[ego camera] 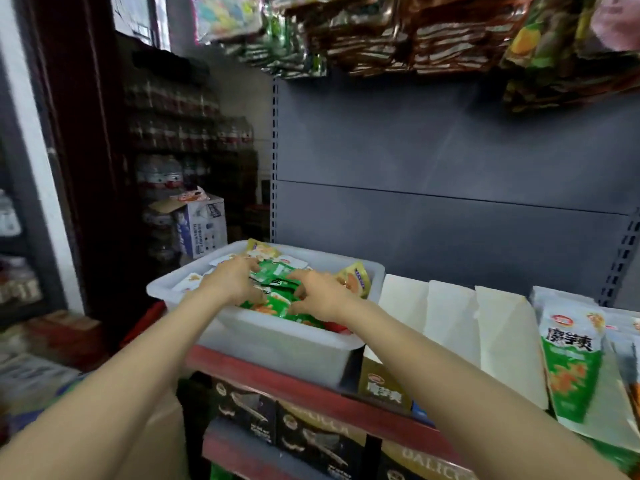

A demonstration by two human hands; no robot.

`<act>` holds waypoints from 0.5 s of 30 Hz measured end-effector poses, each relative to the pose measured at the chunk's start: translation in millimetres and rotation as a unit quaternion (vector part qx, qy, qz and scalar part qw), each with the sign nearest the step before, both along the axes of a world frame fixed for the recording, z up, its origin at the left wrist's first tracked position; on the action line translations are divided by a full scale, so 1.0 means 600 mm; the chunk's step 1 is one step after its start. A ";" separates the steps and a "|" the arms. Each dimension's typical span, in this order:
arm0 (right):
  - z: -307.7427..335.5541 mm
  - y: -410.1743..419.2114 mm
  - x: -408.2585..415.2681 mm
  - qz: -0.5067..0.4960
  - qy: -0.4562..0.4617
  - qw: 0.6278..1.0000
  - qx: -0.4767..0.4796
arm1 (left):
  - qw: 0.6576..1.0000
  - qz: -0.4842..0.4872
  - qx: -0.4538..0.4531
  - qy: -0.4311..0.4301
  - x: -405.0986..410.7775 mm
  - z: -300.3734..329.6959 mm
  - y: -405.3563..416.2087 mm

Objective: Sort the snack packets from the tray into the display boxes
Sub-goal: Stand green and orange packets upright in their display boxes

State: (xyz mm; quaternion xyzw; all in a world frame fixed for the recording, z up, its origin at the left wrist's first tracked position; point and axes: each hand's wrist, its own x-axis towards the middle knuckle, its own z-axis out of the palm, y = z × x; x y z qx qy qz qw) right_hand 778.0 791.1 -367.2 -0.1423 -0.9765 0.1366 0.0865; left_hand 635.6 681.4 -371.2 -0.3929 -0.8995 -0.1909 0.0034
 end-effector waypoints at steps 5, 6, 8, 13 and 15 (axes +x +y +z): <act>-0.008 -0.013 -0.046 -0.038 -0.038 0.998 -0.026 | 0.996 0.004 -0.083 -0.021 -0.024 0.002 -0.002; -0.012 -0.013 -0.052 -0.046 -0.035 0.998 -0.034 | 0.997 0.005 -0.081 -0.014 -0.025 0.001 -0.001; -0.014 -0.009 -0.055 -0.058 -0.022 0.996 -0.067 | 0.998 0.005 -0.068 0.002 -0.028 -0.001 -0.001; -0.007 0.006 -0.045 -0.101 0.059 0.987 -0.114 | 0.999 0.036 0.021 -0.019 -0.021 -0.007 -0.010; -0.004 0.007 -0.039 -0.119 0.090 0.986 -0.073 | 0.994 0.044 0.087 -0.053 -0.011 -0.007 -0.011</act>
